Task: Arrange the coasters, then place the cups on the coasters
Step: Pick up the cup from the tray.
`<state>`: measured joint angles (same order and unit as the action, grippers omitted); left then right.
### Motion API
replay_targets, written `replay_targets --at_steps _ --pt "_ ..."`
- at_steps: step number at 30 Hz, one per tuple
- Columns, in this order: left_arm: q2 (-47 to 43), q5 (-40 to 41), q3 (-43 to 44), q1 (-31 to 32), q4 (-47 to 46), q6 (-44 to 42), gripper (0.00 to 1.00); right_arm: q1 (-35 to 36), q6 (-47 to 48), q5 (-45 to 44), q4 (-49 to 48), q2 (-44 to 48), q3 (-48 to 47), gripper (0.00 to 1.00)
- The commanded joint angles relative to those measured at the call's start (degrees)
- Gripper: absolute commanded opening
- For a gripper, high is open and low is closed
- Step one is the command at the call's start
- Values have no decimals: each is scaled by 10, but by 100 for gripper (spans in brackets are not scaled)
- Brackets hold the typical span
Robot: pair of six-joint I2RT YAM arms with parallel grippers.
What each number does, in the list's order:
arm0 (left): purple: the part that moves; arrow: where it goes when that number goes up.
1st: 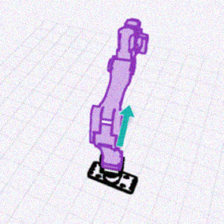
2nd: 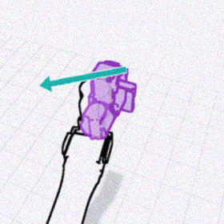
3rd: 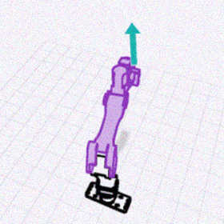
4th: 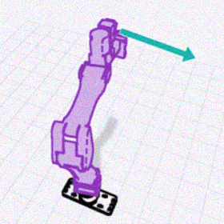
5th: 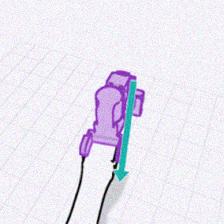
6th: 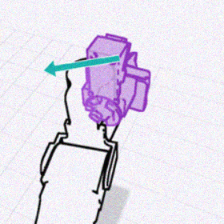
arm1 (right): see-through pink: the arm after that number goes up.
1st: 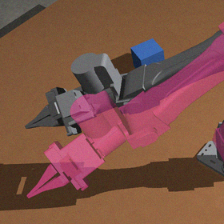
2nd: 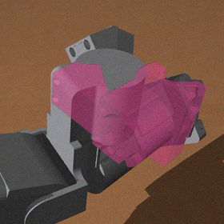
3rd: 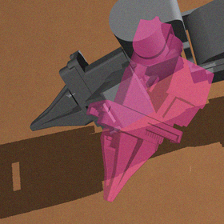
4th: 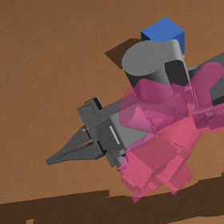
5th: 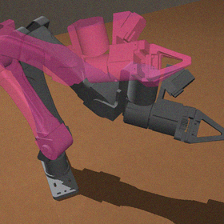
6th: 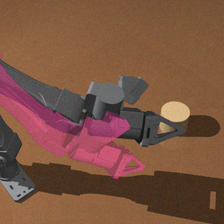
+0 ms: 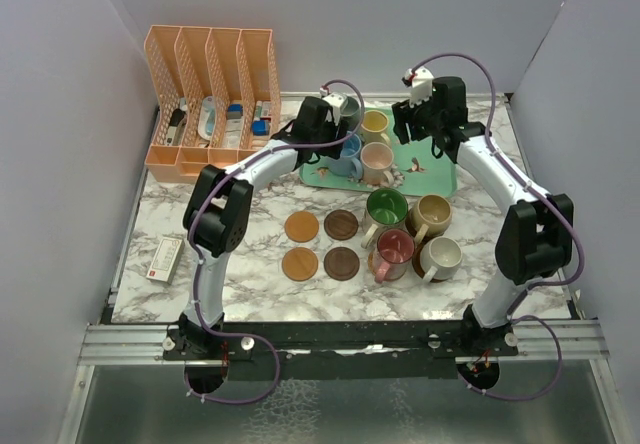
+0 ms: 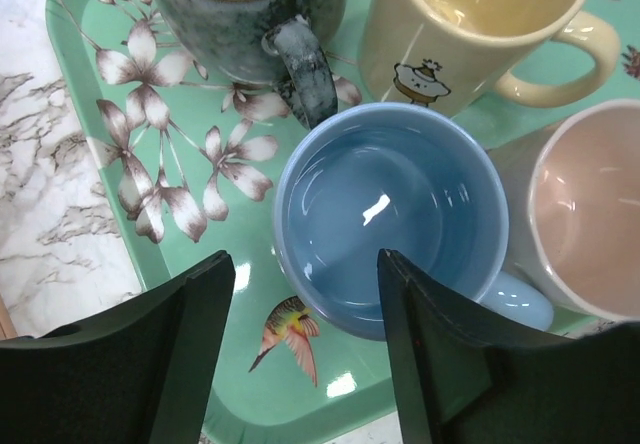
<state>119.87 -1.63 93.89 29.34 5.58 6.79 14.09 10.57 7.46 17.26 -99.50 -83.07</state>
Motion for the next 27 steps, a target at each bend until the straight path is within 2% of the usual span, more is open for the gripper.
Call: replay_targets --at_steps 1,15,23,27 --pt "11 11 18 -1 22 -8 61 -10 -12 39 -26 21 14 61" --pt "18 -15 8 -15 22 -16 41 -30 -12 78 -35 27 31 61" --pt "34 -49 43 -43 45 -22 32 -33 -6 85 -42 29 40 60" --pt "40 -64 58 -49 54 -47 32 -36 -4 87 -45 29 43 60"
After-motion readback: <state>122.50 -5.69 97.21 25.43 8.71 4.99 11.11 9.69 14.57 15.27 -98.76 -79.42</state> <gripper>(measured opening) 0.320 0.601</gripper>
